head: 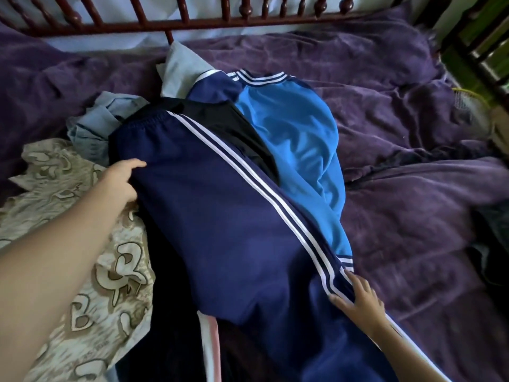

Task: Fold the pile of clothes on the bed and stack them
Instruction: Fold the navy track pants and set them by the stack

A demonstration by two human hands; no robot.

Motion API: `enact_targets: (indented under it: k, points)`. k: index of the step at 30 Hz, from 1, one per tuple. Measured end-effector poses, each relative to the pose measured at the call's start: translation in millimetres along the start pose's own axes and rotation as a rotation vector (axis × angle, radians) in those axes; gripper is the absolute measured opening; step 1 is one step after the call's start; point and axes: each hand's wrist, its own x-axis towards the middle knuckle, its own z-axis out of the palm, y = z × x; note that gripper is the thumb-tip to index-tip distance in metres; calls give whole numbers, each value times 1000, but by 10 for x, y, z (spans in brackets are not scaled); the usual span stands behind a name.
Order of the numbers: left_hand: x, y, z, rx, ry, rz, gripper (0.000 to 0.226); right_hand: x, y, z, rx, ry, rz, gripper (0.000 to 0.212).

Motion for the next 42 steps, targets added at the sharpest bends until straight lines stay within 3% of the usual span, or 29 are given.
enact_targets:
  k: [2, 5, 6, 8, 11, 14, 19, 23, 29, 33, 36, 39, 42]
  points:
    - [2, 143, -75, -35, 47, 121, 27, -66, 227, 9, -270, -83, 49, 81]
    - [100, 105, -192, -183, 20, 172, 25, -126, 396, -83, -310, -74, 173, 38]
    - [143, 11, -238, -168, -5, 166, 48, -155, 413, -111, -287, -55, 174, 32]
    - [-89, -253, -168, -17, 29, 149, 80, -214, 475, -143, -280, 18, 134, 34]
    - [-898, -865, 98, 307, 208, 400, 72, -397, 705, -131, -317, 47, 186, 57]
    - [-1501, -1603, 182, 419, 158, 488, 62, -729, 1056, -149, -361, -10, 255, 68]
    - [-2246, -2573, 279, 528, 79, 371, 53, -1220, 1627, -110, -379, -125, 326, 51]
    - [-2599, -2976, 254, 604, -27, 318, 54, -1423, 2008, -134, -404, -41, 365, 47]
    - [-2939, -3203, 175, 678, 32, 274, 43, -1455, 2440, -115, -364, -13, 312, 60]
    - [-3007, -3287, 201, 702, 44, 219, 44, -1390, 2578, -180, -453, 1, 278, 33]
    - [-3019, -3376, 318, 761, 14, 155, 51, -1369, 2704, -316, -439, 60, 294, 30]
    - [-3123, -3465, 540, 805, -18, 82, 53, -1359, 2838, -472, -301, 146, 360, 34]
    - [-3247, -3573, 791, 799, -105, 57, 52, -1330, 2994, -501, -20, 76, 451, 38]
